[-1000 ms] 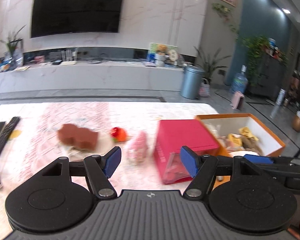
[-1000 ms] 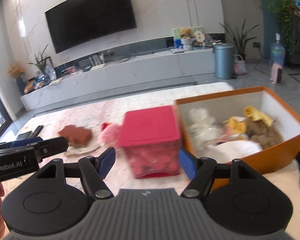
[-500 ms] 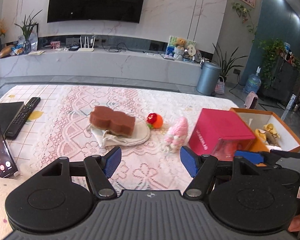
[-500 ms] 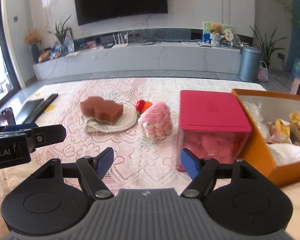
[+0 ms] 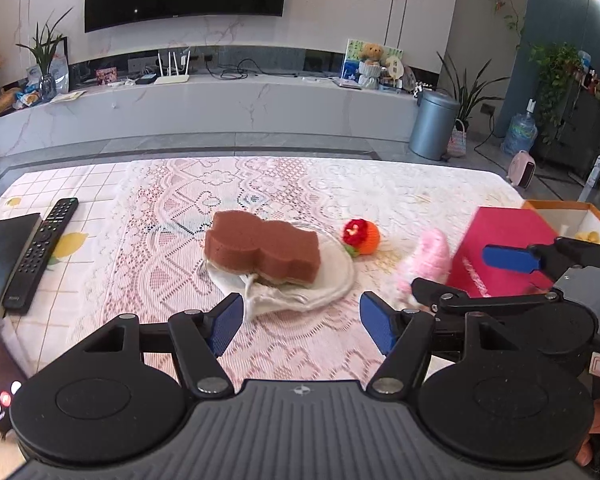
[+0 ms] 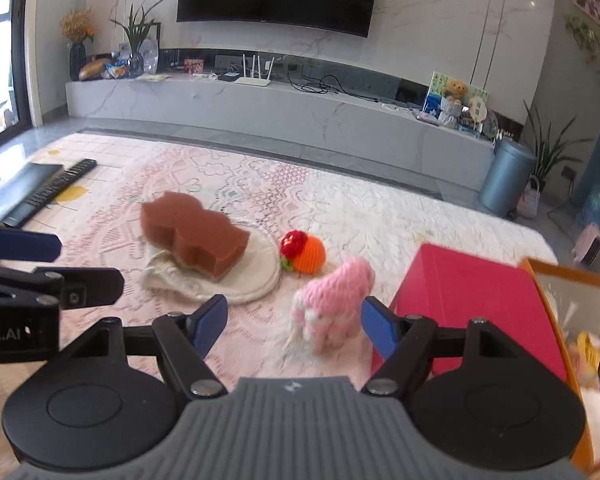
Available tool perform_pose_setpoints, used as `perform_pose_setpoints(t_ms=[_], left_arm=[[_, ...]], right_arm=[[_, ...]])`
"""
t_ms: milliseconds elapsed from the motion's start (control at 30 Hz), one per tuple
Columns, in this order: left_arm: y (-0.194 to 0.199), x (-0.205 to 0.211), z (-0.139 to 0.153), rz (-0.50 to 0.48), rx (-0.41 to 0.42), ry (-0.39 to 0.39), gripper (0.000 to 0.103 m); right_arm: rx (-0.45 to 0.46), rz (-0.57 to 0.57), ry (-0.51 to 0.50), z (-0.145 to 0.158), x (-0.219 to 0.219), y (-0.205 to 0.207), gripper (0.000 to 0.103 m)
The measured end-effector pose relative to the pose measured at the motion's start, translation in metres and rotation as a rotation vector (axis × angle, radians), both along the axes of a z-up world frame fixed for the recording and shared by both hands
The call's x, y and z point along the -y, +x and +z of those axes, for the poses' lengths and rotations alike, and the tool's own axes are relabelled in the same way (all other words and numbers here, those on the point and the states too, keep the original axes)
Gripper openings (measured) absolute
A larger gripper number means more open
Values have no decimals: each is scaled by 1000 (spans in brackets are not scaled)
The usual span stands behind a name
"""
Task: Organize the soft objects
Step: 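Grasp the brown sponge with the left tool while the right tool grasps the pink crocheted toy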
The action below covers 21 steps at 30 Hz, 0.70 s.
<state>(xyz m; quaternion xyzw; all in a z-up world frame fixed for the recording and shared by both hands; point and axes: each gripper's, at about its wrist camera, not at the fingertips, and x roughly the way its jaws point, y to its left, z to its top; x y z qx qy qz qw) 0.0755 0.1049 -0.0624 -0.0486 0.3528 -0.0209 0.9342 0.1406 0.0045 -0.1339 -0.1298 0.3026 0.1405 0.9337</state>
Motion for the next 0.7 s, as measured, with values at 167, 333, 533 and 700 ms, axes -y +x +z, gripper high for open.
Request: perform_pose_setpoints(t_ms=[167, 333, 533, 700], left_arm=[[25, -14, -12, 14, -43, -2, 79], [38, -25, -19, 16, -53, -7, 79], [52, -29, -23, 23, -55, 11, 83], [67, -39, -24, 46, -56, -4, 84]], right_arm=[[9, -24, -94, -19, -13, 27, 75], [11, -37, -126, -36, -17, 41, 75], [39, -43, -205, -49, -28, 52, 66], [47, -48, -157, -40, -25, 60, 12]])
